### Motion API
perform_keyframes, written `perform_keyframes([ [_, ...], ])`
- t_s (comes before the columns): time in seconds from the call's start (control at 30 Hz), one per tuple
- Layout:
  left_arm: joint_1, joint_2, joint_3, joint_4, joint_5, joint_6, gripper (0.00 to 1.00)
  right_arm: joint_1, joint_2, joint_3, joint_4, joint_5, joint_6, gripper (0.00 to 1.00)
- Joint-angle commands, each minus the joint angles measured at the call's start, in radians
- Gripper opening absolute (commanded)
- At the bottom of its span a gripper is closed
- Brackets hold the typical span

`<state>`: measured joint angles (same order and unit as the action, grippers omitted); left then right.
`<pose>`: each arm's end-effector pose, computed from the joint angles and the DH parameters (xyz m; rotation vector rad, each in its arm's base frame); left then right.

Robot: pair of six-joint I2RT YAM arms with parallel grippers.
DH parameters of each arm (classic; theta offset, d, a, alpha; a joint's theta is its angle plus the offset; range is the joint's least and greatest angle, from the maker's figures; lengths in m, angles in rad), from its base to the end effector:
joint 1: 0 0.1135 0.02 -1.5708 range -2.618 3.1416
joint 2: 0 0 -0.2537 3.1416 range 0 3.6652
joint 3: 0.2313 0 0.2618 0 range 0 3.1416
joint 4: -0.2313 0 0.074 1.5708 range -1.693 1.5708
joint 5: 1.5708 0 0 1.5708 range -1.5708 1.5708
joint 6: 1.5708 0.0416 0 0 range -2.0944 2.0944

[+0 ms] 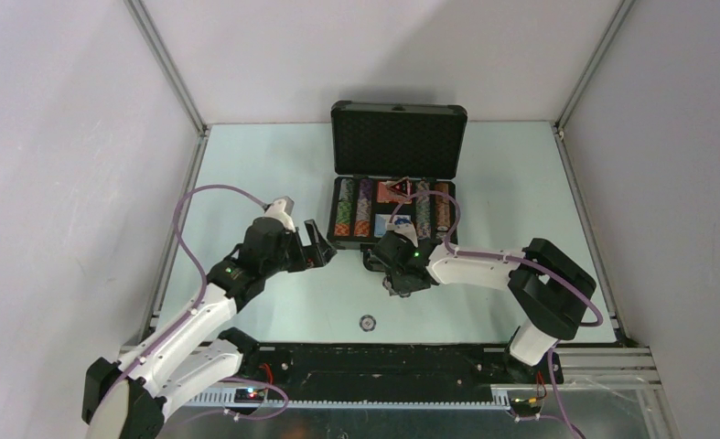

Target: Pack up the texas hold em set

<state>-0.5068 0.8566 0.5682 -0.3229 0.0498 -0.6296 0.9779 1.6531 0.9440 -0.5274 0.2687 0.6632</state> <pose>0.1824 -0.1037 0.2239 -0.1098 2.2653 -0.6825 0.1828 0.2516 0.1382 -0.3647 2.6945 0.0850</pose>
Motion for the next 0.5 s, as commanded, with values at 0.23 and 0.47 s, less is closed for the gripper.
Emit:
perform_keyframes([
  [0.23,-0.010,-0.011,-0.009,0.056,0.024,-0.031,0.96,0.003,0.027,-0.044,-0.005,-0.048,0.025,0.49],
  [0.47,-0.010,-0.012,-0.014,0.062,0.024,-0.036,0.96,-0.002,0.021,-0.056,0.001,-0.059,0.026,0.45],
])
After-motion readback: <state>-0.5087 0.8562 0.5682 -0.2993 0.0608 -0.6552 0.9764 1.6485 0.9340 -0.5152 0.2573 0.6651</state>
